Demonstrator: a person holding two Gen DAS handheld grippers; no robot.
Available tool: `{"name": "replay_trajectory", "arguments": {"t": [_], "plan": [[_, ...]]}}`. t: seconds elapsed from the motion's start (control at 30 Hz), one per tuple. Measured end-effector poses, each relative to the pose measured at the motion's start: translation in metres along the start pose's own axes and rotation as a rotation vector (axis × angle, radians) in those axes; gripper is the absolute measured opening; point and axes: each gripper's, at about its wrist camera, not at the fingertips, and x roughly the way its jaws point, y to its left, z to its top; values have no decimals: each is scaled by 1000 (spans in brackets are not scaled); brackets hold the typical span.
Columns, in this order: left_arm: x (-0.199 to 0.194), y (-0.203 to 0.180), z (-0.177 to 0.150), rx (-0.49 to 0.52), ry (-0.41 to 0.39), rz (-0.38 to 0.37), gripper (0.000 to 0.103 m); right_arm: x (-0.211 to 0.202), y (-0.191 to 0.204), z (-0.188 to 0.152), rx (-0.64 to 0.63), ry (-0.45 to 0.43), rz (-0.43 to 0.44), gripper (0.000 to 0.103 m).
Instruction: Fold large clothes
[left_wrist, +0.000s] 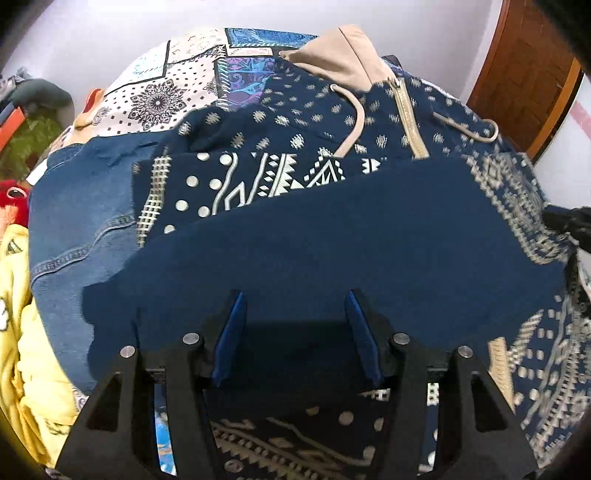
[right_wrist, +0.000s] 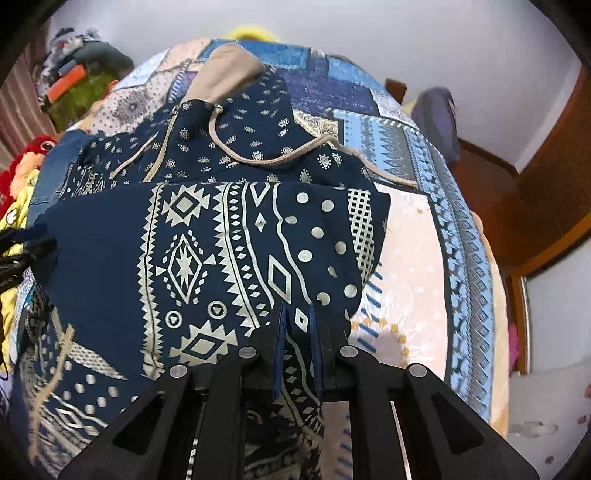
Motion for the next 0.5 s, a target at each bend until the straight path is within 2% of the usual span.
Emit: {"name": "replay_trajectory", "arguments": {"t": [0.13, 0.17, 0.2, 0.23, 0.27, 0.37, 0.5], "plan": [[3, 3, -2, 3, -7, 17, 70, -4, -1, -9, -32, -14, -61, 10], [6, 5, 0, -13, 1, 9, 72, -5, 0, -11, -39, -19, -84, 26], [8, 9, 0, -32, 11, -7, 73, -4, -1, -12, -44, -18, -170, 50], [9, 12, 1, -43, 16, -21, 73, -2, -5, -14, -52, -30, -263, 95], [8, 15, -2, -48, 18, -24, 73, -4, -9, -17, -54, -62, -304, 103], [-2, 11, -1, -20, 9, -2, 73, -10, -31, -20, 53, -37, -155, 103], [-23, 3, 14, 19, -48, 25, 72, -29, -35, -9, 62, -57, -98, 103]]}}
